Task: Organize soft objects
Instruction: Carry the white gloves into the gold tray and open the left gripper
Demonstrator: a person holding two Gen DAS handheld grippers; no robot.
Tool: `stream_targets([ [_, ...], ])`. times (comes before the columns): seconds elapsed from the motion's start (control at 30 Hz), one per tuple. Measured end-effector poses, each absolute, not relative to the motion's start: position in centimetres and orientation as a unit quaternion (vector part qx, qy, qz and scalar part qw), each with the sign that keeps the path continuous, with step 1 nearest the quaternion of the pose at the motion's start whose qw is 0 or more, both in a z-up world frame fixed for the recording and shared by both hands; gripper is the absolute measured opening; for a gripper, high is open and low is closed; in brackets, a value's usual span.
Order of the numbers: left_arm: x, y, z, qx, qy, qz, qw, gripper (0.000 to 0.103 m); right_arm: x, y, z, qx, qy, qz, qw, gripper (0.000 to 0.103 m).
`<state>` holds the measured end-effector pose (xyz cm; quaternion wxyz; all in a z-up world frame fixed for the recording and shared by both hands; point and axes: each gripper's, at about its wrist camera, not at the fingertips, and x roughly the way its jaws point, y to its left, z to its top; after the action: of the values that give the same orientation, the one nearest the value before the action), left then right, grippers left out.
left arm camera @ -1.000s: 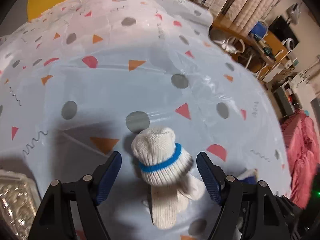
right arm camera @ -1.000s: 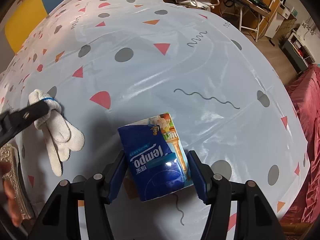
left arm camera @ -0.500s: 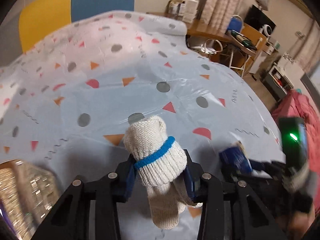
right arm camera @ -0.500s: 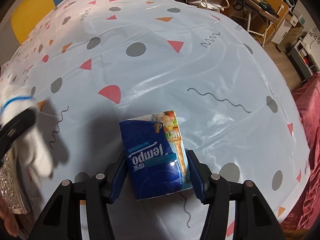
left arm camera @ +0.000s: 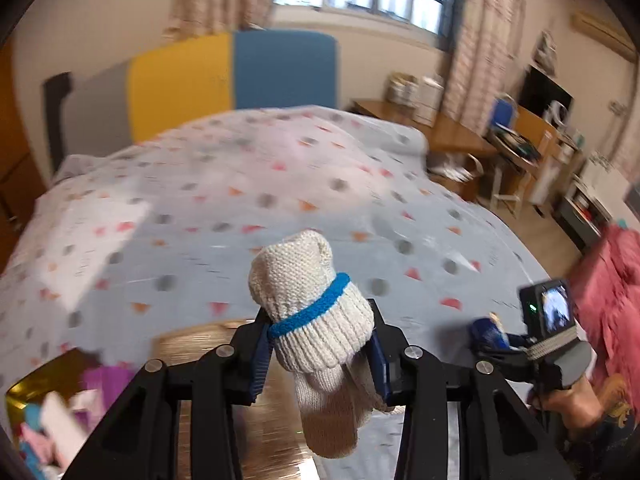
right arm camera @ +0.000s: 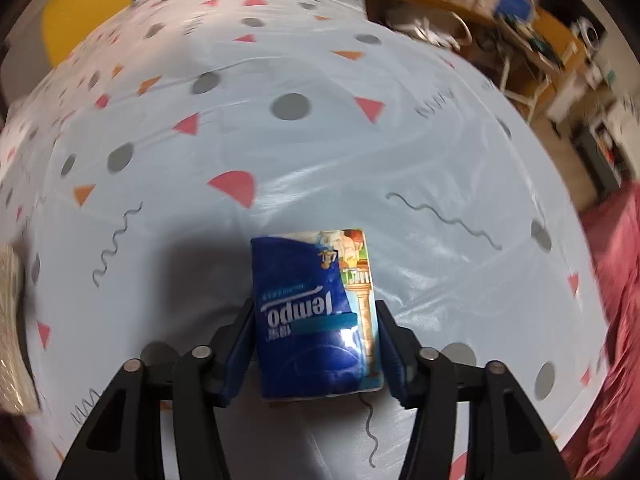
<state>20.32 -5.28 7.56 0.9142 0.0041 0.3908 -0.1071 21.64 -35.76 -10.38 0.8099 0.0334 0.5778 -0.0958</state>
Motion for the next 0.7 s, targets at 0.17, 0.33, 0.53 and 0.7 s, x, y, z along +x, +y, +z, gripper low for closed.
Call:
stream_targets([
  [0.17, 18.2, 1.6, 9.1, -0.022, 0.368, -0.047, 0.928, 0.042, 21.4, -35.0, -10.3, 0.010, 0.574, -0.093, 0.813, 0.053],
  [0.33, 14.8, 6.9, 9.9, -0.036, 0.335, 0.004, 0.942, 0.042, 21.1, -35.0, -10.4, 0.011, 0.573, -0.089, 0.815, 0.053],
  [0.53, 11.2, 11.3, 8.9, -0.054, 0.334, 0.033, 0.941, 0.042, 21.1, -34.7, -10.8, 0.010, 0.569, -0.087, 0.818, 0.054],
  [0.7, 9.0, 13.3, 7.1, -0.066, 0.347, 0.043, 0.935, 0.042, 21.0, -34.9, -10.9, 0.026, 0.574, -0.096, 0.813, 0.054],
])
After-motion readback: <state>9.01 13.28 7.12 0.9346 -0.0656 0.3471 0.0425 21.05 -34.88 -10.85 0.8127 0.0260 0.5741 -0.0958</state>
